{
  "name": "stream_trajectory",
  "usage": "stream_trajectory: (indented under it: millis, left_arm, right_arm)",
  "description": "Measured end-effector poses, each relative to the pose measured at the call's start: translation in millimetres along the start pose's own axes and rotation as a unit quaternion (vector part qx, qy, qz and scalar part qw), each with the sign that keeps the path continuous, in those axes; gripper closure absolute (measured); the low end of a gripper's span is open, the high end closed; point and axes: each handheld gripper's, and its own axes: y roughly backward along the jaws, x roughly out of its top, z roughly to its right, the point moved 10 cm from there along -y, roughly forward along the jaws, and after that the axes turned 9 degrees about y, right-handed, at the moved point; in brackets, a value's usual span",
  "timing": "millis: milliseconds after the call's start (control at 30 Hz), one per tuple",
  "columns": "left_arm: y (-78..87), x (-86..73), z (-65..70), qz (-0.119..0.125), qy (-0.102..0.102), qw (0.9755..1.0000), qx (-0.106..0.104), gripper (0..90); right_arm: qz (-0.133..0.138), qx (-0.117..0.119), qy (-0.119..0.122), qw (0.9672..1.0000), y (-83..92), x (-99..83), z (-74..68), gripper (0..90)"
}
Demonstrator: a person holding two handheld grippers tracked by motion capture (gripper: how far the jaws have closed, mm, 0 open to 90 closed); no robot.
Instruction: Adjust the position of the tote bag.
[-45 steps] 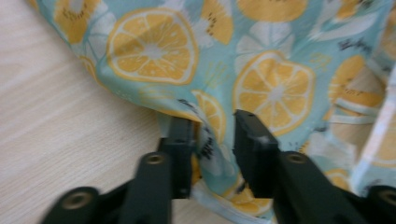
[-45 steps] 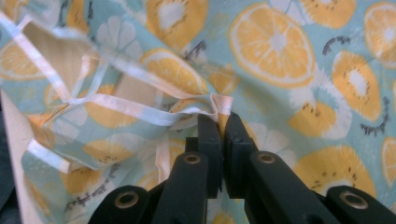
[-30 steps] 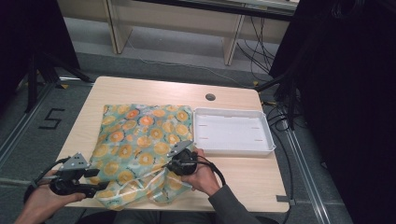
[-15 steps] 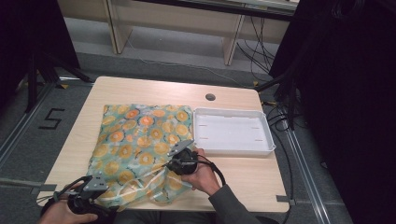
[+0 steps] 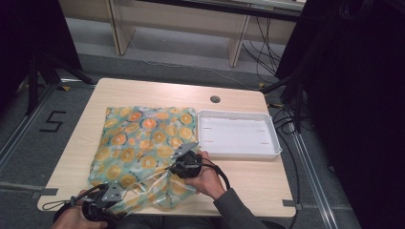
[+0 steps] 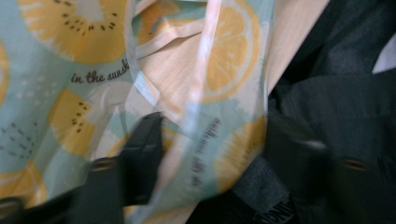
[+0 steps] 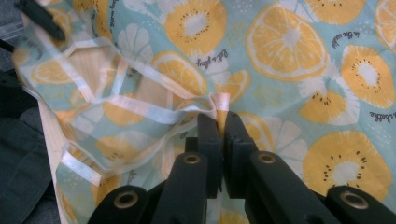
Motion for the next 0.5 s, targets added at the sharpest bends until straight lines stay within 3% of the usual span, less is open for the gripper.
stream_trajectory:
  millis: [33, 100, 200, 233, 367, 500]
  left_arm:
    - [0.6, 2.3, -2.1, 0.007, -0.003, 1.0, 0.004, 54.8]
    - [2.4, 3.7, -1.4, 0.011, 0.004, 0.9999, -0.013, 69.8]
    - [8.2, 6.1, -5.0, 0.02, -0.001, 0.9998, -0.007, 86.0]
    - [10.0, 7.6, -3.1, 0.028, 0.009, 0.9995, -0.015, 87.8]
    - [13.7, 11.0, -2.1, 0.033, 0.005, 0.9993, -0.014, 89.8]
    - [20.7, 17.8, -1.4, 0.053, 0.012, 0.9984, -0.015, 89.9]
  right_arm:
    - [0.002, 0.001, -0.002, 1.0, 0.1, -0.1, -0.1, 88.5]
    - [0.005, 0.002, -0.008, 1.0, -0.2, -0.3, -0.3, 88.5]
    - [0.005, 0.005, 0.0, 1.0, -0.1, -0.1, 0.8, 88.6]
    - [0.006, 0.005, 0.0, 1.0, 0.1, 0.0, 0.7, 88.7]
    - [0.01, 0.005, -0.003, 0.9999, 0.6, -0.1, 1.7, 88.8]
    - [0.013, 0.003, -0.008, 0.9999, 2.0, -0.3, 3.0, 89.0]
